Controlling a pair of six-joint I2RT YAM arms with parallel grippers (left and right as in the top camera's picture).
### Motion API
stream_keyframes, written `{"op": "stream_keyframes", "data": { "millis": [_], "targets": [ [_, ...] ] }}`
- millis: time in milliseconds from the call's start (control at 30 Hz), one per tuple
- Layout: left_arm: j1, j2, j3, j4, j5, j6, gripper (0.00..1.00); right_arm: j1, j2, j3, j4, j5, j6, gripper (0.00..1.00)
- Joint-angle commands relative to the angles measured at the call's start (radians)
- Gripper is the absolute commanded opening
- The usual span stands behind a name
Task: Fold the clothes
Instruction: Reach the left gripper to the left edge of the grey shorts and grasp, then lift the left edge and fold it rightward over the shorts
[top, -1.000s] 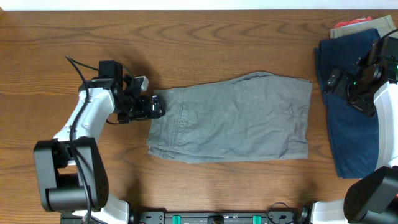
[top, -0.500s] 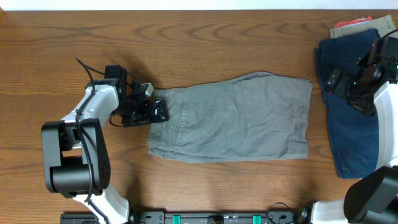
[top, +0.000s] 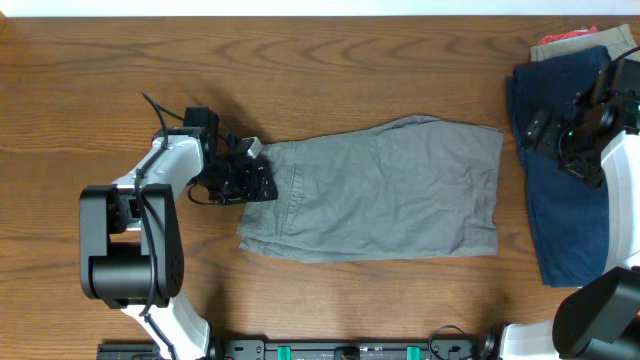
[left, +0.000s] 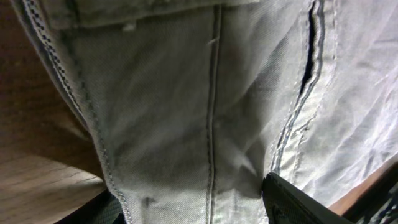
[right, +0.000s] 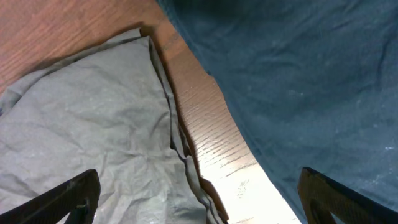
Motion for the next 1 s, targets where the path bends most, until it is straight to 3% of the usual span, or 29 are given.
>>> {"op": "stream_keyframes", "data": {
  "millis": [0,67,233,333,567,767,967],
  "targets": [
    [-0.008,0.051,-0.026,-0.005,-0.035,-0.009,0.64,-0.005,0.001,0.005,0.001,0.006,-0.012,0.99],
    [-0.008,0.051,-0.026,-0.005,-0.035,-0.009,0.57,-0.005,0.001,0.005,0.0,0.006,-0.012,0.99],
    [-0.008,0.051,-0.026,-0.004,-0.044,-0.009,0.08,-0.005,0.001,0.005,0.001,0.006,-0.012,0.99],
    [-0.008,0.05,-0.026,-0.005,-0.082,-0.023,0.06,-0.005,0.001,0.005,0.001,0.006,-0.012,0.99],
    [0.0,0.048,0.028,-0.078,-0.338,-0.181,0.06,-0.005,0.001,0.005,0.001,0.006,-0.012,0.99],
    [0.022,0.046,0.229,-0.303,-0.51,-0.255,0.06,-0.005,0.001,0.005,0.001,0.006,-0.012,0.99],
    [0.014,0.006,0.512,-0.559,-0.526,-0.264,0.06,-0.005,0.001,0.005,0.001,0.006,-0.012,0.99]
  ]
}}
